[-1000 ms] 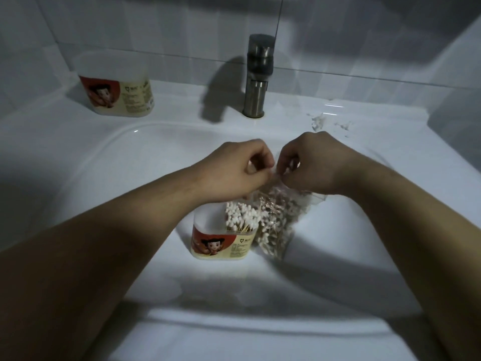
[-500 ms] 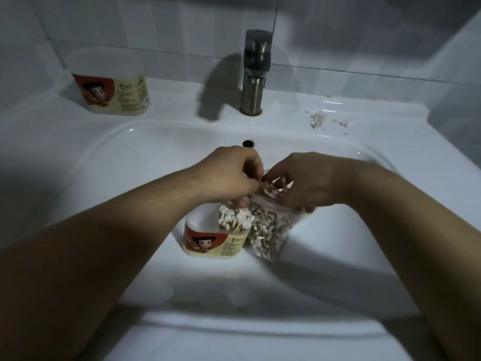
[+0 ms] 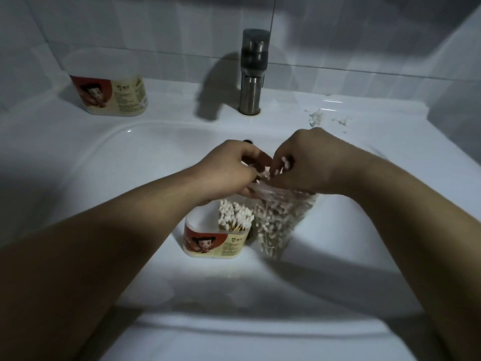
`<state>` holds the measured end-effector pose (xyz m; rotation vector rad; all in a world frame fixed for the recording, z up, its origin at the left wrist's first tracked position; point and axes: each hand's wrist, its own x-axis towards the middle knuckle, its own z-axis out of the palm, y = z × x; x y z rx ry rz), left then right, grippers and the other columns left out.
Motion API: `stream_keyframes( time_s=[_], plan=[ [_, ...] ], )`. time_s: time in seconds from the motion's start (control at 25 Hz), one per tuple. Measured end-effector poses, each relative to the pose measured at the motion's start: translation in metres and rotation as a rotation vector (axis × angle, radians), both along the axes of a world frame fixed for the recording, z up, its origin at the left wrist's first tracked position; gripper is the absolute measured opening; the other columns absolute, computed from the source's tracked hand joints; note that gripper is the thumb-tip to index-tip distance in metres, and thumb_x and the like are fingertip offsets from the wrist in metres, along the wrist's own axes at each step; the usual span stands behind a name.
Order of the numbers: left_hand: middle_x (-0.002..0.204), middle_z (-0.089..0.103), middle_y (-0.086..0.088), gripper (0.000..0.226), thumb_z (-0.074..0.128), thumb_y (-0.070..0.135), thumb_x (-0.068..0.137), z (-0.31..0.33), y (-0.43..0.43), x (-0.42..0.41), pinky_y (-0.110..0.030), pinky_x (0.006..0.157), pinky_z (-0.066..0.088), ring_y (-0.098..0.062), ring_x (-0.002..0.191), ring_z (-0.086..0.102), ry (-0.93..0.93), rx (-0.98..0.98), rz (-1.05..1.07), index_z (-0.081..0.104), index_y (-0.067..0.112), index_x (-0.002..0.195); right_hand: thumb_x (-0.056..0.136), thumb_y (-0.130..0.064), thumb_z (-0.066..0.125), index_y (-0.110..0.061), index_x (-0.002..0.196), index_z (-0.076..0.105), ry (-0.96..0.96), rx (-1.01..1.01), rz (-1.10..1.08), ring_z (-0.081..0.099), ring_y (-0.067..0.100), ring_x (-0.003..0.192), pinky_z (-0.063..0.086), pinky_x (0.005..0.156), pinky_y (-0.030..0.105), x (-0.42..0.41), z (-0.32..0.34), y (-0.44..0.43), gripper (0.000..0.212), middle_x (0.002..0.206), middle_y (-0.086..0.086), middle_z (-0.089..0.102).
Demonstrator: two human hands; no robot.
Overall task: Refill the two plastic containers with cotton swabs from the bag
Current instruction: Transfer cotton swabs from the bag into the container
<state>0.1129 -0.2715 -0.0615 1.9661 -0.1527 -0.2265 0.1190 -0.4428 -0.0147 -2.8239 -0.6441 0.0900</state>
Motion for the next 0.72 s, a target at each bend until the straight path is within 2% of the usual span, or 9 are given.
stream_keyframes(
  time_s=[0.12, 0.2, 0.24, 0.32, 0.36, 0.48, 0.6, 0.72],
  plan=[
    [0.117, 0.067, 0.004, 0.038, 0.052, -0.004, 0.089, 0.0, 0.005, 0.004, -0.027, 0.064, 0.061, -0.013, 0.085, 0.073, -0.085, 0.133, 0.012, 0.073, 0.022, 0.107, 0.077, -0.029, 0.079, -0.034, 0.085, 0.079, 0.018, 0.206, -0.007, 0.065, 0.004, 0.069, 0.057, 0.072, 0.028, -0.002, 0.001, 0.003, 0.009, 0.073, -0.012, 0.071],
    [0.123, 0.062, 0.007, 0.041, 0.059, 0.004, 0.084, 0.0, 0.009, 0.005, -0.029, 0.076, 0.059, -0.006, 0.095, 0.066, -0.252, 0.296, 0.017, 0.068, 0.037, 0.106, 0.079, -0.019, 0.079, -0.031, 0.084, 0.08, 0.046, 0.341, -0.042, 0.069, 0.006, 0.064, 0.061, 0.069, 0.028, -0.001, 0.003, 0.001, 0.013, 0.07, -0.01, 0.073],
    [0.124, 0.059, 0.006, 0.045, 0.061, 0.004, 0.082, 0.001, 0.009, 0.004, -0.027, 0.08, 0.057, -0.004, 0.099, 0.063, -0.365, 0.308, 0.048, 0.066, 0.04, 0.108, 0.079, -0.016, 0.079, -0.029, 0.083, 0.08, 0.074, 0.387, -0.067, 0.07, 0.007, 0.061, 0.061, 0.066, 0.027, 0.001, 0.003, 0.0, 0.013, 0.068, -0.008, 0.074],
    [0.121, 0.058, 0.002, 0.051, 0.06, -0.006, 0.081, 0.006, 0.004, 0.001, -0.023, 0.081, 0.057, -0.007, 0.103, 0.062, -0.583, 0.156, 0.115, 0.065, 0.03, 0.117, 0.079, -0.014, 0.079, -0.027, 0.082, 0.08, 0.113, 0.378, -0.089, 0.069, 0.005, 0.059, 0.059, 0.066, 0.025, 0.003, 0.001, -0.001, 0.014, 0.066, -0.008, 0.073],
    [0.118, 0.06, 0.001, 0.053, 0.056, -0.01, 0.082, 0.009, 0.0, -0.001, -0.024, 0.082, 0.058, -0.009, 0.103, 0.064, -0.625, 0.027, 0.127, 0.064, 0.027, 0.119, 0.078, -0.013, 0.078, -0.027, 0.081, 0.079, 0.125, 0.347, -0.092, 0.068, 0.003, 0.058, 0.058, 0.066, 0.025, 0.003, -0.001, 0.0, 0.015, 0.065, -0.011, 0.072],
    [0.113, 0.063, 0.002, 0.059, 0.047, -0.019, 0.086, 0.016, -0.014, -0.006, -0.028, 0.089, 0.057, -0.009, 0.107, 0.066, -0.461, -0.27, 0.077, 0.057, 0.03, 0.117, 0.077, -0.003, 0.077, -0.021, 0.074, 0.075, 0.221, 0.401, -0.089, 0.061, 0.004, 0.05, 0.05, 0.056, 0.021, 0.002, -0.006, 0.004, 0.018, 0.055, -0.01, 0.066],
    [0.118, 0.062, 0.005, 0.053, 0.044, -0.013, 0.095, 0.012, -0.015, -0.007, -0.024, 0.079, 0.054, -0.012, 0.108, 0.064, -0.21, -0.264, 0.01, 0.054, 0.028, 0.126, 0.079, 0.008, 0.074, -0.007, 0.081, 0.075, 0.305, 0.543, -0.061, 0.063, 0.012, 0.053, 0.051, 0.054, 0.021, 0.0, -0.003, 0.003, 0.015, 0.063, 0.008, 0.068],
    [0.113, 0.068, -0.002, 0.048, 0.042, -0.01, 0.095, 0.007, -0.013, -0.005, -0.022, 0.064, 0.053, -0.015, 0.094, 0.067, -0.086, -0.193, -0.038, 0.055, 0.023, 0.127, 0.083, 0.006, 0.074, 0.001, 0.093, 0.074, 0.295, 0.673, -0.086, 0.063, 0.016, 0.053, 0.052, 0.054, 0.022, 0.004, 0.003, -0.001, 0.011, 0.07, 0.021, 0.07]
  ],
)
